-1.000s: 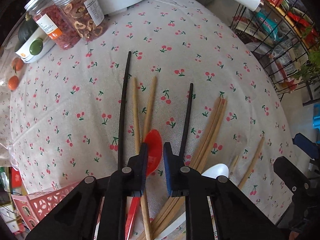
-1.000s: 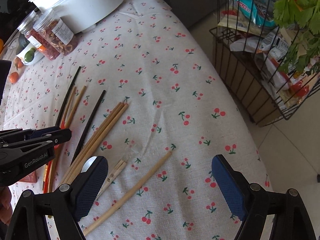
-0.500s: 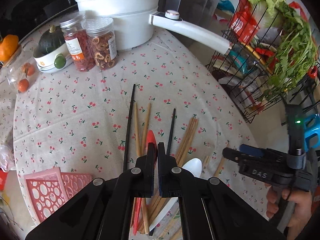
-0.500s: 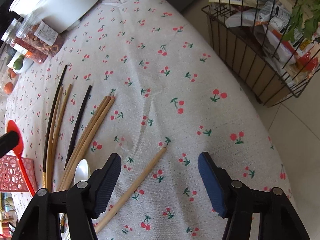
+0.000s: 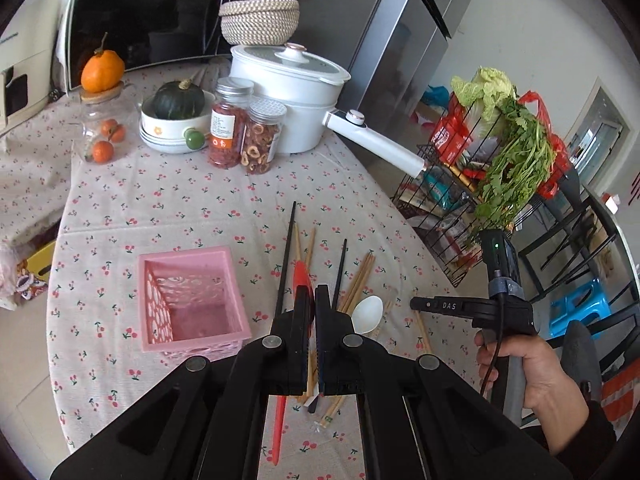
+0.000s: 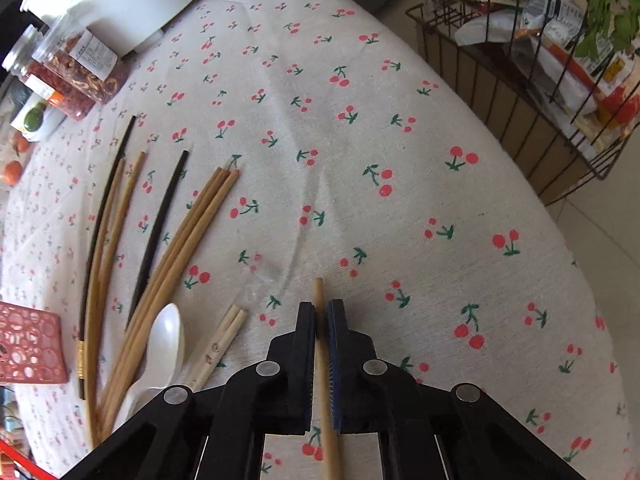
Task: Organize utensils
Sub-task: 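Grasp and lift the red spatula with left tool while right tool lifts a wooden chopstick, then drop the red spatula into the pink holder with left tool while right tool drops its chopstick in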
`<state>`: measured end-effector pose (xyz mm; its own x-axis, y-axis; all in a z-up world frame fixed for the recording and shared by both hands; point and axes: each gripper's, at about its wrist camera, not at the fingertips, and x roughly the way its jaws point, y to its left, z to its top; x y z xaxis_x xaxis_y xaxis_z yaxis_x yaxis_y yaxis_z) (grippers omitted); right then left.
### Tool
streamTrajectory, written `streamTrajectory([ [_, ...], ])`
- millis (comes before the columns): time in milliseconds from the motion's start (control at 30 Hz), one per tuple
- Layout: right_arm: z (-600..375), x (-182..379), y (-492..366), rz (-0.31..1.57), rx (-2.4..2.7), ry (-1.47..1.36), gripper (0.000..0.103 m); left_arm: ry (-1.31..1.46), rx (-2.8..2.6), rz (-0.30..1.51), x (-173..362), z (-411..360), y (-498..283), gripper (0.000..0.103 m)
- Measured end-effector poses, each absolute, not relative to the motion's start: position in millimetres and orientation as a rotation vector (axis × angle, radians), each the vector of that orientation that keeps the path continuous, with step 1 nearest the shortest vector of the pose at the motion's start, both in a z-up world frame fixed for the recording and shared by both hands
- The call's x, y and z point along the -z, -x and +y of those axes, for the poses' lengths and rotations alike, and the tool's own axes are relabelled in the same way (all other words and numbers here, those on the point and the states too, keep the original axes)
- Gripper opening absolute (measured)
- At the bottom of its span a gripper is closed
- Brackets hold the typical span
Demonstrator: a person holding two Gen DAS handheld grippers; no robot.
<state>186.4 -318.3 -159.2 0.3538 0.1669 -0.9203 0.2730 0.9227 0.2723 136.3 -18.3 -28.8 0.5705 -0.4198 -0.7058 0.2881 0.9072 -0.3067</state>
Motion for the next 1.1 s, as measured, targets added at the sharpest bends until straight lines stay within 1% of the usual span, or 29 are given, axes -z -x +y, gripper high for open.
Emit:
streamTrajectory([
  [167,-310,124,-170,1.115,0.013,-0.415,0.003,0.269,0.429,0.794,10,15,-115,0.002],
  [433,-263,47,-124,0.892,-0.126,-0.333,0.004,0.298,0.418,0.5,-44,50,-83,0.002],
  [567,-243,25,-112,0.817,-0.179,-0.308,0.003,0.308,0.371,0.34,-58,64,-80,0.002],
  [733,-223,12,-108,0.767,-0.226,-0.288,0.004,0.301,0.325,0.232,-57,70,-96,0.002],
  [867,-214,4,-107,0.737,-0.254,-0.297,0.004,0.264,0.299,0.206,-40,65,-115,0.002],
  [1100,-206,-11,-104,0.678,-0.281,-0.309,0.004,0.206,0.254,0.318,7,57,-145,0.002],
])
